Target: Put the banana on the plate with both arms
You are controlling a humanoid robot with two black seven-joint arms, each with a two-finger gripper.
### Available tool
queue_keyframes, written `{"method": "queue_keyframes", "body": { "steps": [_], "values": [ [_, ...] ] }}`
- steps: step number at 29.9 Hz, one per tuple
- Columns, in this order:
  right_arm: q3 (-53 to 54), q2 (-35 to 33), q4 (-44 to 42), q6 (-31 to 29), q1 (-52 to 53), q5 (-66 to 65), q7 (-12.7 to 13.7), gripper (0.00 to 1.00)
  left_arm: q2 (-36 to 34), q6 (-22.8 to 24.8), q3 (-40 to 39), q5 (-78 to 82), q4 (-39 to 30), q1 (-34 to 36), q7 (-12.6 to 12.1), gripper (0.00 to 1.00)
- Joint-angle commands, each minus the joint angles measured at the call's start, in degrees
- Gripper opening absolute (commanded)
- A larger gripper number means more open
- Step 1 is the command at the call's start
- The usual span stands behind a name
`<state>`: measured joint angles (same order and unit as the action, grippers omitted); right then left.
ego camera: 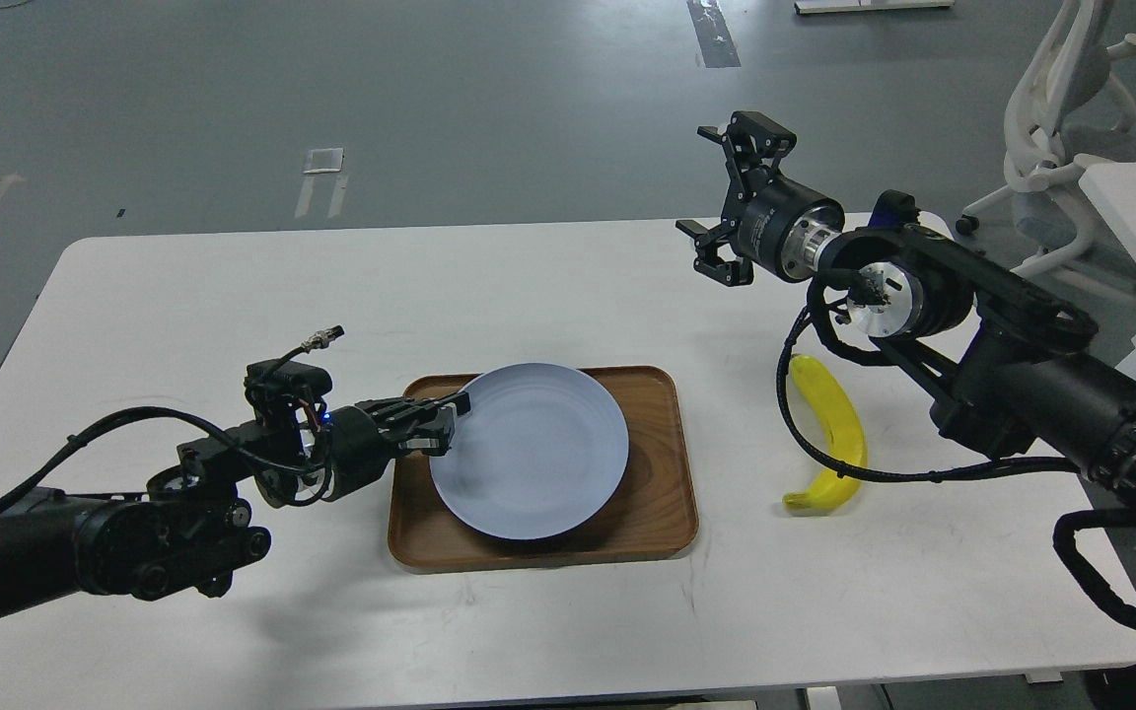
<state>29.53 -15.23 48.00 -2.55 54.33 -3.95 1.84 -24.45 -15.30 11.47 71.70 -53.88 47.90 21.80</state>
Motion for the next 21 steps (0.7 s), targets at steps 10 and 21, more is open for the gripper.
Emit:
{"method": "queue_keyframes", "body": {
  "steps": [10, 21],
  "values": [
    [0.0, -0.68, -0.01, 0.0, -0.19, 0.0, 0.0, 1.0, -0.42, -0.26, 0.39, -0.24, -1.49, 0.44, 0.7, 0.77],
    [-4.9, -8.39, 5.5, -0.62, 1.65, -12.95, -0.35, 1.0, -1.56, 0.61, -23.91, -23.48, -3.51, 4.39, 0.88, 0.98]
  ]
}}
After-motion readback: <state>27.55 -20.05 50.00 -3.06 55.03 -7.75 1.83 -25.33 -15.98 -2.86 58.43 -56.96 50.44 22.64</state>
